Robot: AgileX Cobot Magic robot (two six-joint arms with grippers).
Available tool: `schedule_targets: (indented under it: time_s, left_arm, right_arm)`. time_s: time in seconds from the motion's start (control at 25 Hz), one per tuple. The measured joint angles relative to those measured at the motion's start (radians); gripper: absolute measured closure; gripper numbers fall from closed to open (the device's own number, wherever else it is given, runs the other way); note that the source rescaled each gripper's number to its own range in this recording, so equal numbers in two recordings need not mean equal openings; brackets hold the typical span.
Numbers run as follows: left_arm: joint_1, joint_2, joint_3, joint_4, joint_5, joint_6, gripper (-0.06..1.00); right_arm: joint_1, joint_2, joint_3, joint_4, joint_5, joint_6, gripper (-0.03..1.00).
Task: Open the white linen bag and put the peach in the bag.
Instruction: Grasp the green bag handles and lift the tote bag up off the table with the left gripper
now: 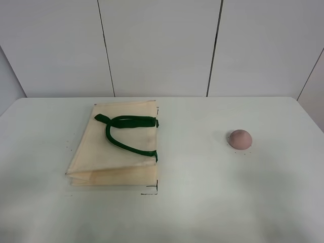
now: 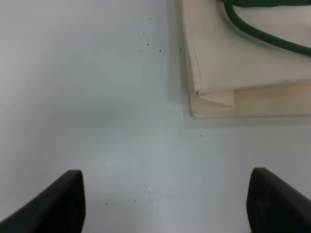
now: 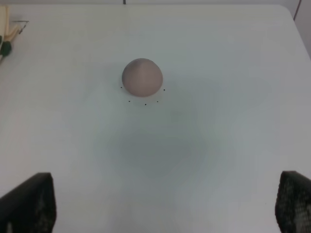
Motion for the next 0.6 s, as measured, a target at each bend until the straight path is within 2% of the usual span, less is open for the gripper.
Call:
schedule_targets:
  time_s: [0.2,0.28,0.6]
  left_arm:
    - [0.0,0.006,-0.012,0.0,-0.002,0.008,-0.06]
    - [0.0,0.066,-0.055,-0.011,-0.001,0.008,-0.06]
    - [0.0,0.625,-0.339,-0.045,0.022,0.006,-0.05]
  right_arm:
    - [0.0,0.0,0.0,0.0,0.0,0.0,-0.03]
    - [0.0,0.0,0.0,0.0,0.0,0.0,-0.03]
    - [0.0,0.0,0.0,0.0,0.0,0.0,-0.03]
